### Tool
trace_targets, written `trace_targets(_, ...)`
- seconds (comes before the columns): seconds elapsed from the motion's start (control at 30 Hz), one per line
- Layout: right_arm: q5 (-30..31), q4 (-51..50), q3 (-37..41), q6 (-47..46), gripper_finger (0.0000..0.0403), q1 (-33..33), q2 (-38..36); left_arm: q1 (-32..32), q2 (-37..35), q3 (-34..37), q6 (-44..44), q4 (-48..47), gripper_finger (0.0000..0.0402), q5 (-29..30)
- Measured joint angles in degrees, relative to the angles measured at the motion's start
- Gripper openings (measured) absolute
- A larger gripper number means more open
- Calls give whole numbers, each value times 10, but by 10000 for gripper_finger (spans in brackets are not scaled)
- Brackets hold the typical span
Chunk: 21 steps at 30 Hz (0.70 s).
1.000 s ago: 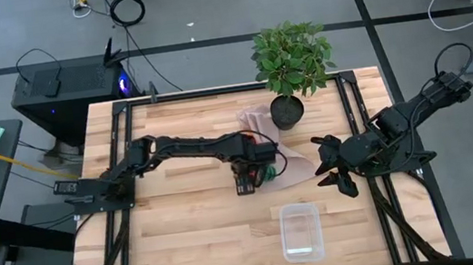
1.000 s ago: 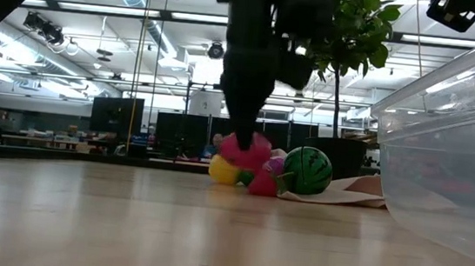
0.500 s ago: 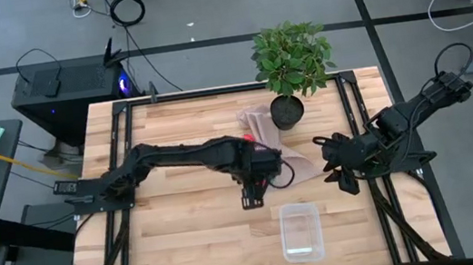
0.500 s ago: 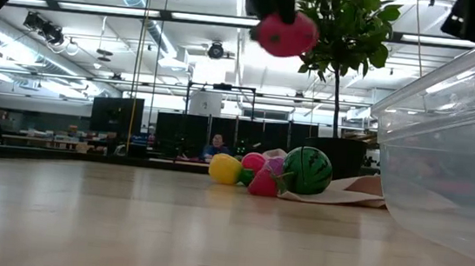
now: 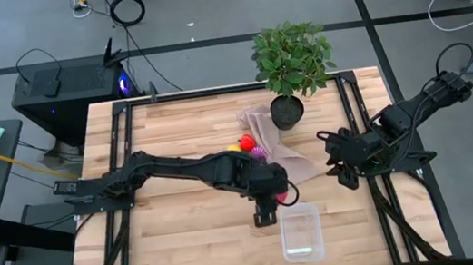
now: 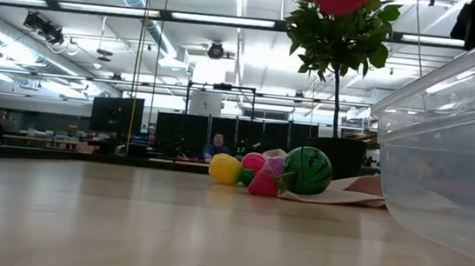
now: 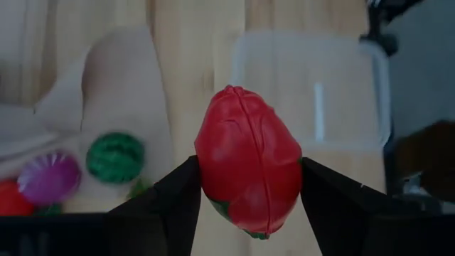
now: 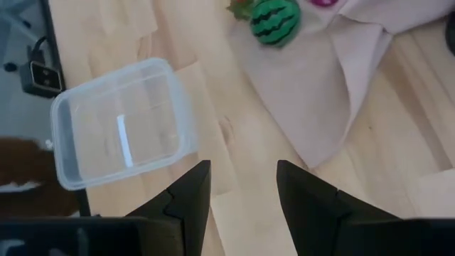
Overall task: Pick and placing Produce into tupperware
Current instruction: Put the red dragon fruit into the transparent bin
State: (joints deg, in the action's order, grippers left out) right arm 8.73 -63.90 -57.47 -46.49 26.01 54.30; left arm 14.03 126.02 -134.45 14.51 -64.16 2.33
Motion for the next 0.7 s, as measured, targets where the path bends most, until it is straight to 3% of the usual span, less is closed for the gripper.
trace_targets(0.3,32,-29,0,-53,167,0,-2,48,36,1,44,124,221,23)
trace_targets(0.53,34,-92,0,-118,167,0,-19,115,80,1,43,208,223,127)
trace_targets(0.7,34,-93,0,-158,167,0,-36,128,89,1,66,246,221,184)
